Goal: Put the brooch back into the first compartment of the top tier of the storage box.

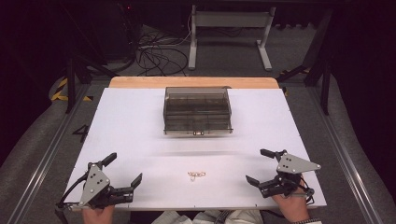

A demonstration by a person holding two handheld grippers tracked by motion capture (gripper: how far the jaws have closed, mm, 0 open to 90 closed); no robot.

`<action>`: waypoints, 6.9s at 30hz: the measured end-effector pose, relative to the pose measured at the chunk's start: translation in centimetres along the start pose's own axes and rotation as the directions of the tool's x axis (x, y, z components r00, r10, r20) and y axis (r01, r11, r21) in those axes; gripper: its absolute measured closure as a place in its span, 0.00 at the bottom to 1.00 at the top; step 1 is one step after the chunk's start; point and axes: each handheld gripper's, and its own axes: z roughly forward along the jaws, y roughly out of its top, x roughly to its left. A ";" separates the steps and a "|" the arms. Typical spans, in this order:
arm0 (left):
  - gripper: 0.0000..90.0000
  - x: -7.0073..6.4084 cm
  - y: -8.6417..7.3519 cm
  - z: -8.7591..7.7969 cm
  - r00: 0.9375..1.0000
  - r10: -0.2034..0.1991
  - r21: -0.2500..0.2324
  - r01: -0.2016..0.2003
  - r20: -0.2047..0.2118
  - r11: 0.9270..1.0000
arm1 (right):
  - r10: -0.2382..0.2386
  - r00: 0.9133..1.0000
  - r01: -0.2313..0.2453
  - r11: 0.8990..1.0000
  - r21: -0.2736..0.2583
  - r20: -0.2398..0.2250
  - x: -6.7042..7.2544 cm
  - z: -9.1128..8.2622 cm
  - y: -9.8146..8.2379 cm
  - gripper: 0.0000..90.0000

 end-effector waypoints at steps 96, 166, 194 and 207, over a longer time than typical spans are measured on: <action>0.02 -0.2 0.1 -0.2 0.999 0.047 0.022 -0.047 -0.013 0.999 | -0.061 0.965 0.087 0.992 0.093 -0.254 2.8 9.7 8.0 0.01; 0.02 -0.1 0.1 -0.1 0.999 0.050 0.027 -0.049 -0.011 0.998 | -0.065 0.899 0.301 0.809 0.504 -0.432 5.8 17.8 5.6 0.30; 0.02 -0.1 0.1 -0.2 0.999 0.050 0.026 -0.050 -0.010 0.998 | -0.127 0.892 0.362 0.777 0.515 -0.434 5.6 18.2 5.4 0.68; 0.02 -0.1 0.1 -0.1 0.999 0.049 0.027 -0.049 -0.010 0.998 | -0.119 0.894 0.356 0.774 0.524 -0.431 5.4 18.2 5.4 0.90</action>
